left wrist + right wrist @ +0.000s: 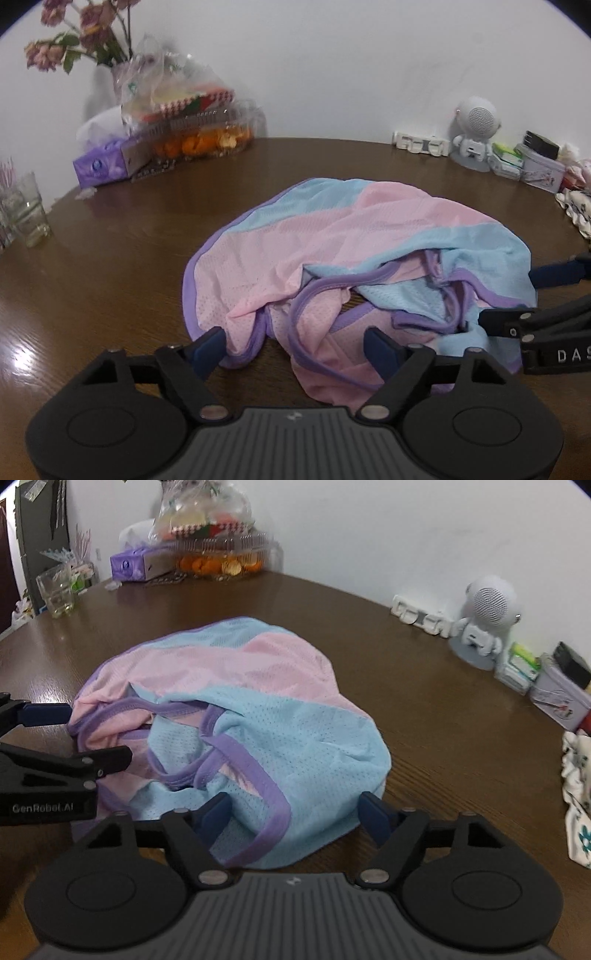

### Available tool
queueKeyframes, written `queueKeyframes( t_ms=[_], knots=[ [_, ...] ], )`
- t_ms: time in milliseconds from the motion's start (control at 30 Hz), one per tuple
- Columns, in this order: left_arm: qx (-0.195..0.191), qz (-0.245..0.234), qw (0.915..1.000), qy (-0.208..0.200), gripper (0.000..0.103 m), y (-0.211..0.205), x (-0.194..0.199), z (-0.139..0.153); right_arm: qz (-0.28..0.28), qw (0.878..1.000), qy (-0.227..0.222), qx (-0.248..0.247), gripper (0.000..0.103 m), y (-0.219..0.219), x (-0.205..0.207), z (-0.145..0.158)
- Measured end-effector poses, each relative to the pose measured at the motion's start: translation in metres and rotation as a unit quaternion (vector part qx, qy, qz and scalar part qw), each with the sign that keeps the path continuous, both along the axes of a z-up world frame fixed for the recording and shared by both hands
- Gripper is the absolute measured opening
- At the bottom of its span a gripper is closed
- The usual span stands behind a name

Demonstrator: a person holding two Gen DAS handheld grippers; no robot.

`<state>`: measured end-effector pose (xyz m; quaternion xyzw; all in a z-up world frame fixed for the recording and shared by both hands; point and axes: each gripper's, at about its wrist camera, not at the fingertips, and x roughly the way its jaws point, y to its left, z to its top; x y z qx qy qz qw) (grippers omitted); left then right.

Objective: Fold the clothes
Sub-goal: 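Move both tools toward the crumpled pink-and-blue garment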

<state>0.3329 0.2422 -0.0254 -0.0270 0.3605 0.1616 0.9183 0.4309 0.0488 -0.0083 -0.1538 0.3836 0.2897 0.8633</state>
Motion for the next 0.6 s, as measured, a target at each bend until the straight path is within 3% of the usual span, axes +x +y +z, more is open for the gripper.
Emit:
queueKeyframes(
  t_ms=[133,200,267,367,600],
  knots=[
    [-0.008,0.006,0.9999,-0.003,0.061,0.004,0.004,0.000,0.010,1.000,0.011,0.013,0.046,0.001,0.003,0.000],
    [-0.016,0.003,0.9999,-0.004,0.034,0.004,0.005,0.002,0.012,1.000,0.017,0.013,0.025,0.001,0.003,0.002],
    [-0.040,0.003,0.9992,-0.006,0.012,0.008,0.004,0.006,0.006,0.999,0.035,0.025,0.012,-0.004,0.007,0.005],
    [-0.082,0.002,0.9966,-0.013,0.008,0.016,-0.002,0.011,-0.005,0.997,0.057,0.051,0.008,-0.019,0.009,0.011],
    [-0.058,-0.035,0.9960,-0.058,0.006,-0.007,-0.032,0.054,-0.032,0.996,0.030,0.082,0.007,-0.061,-0.014,0.057]
  ],
)
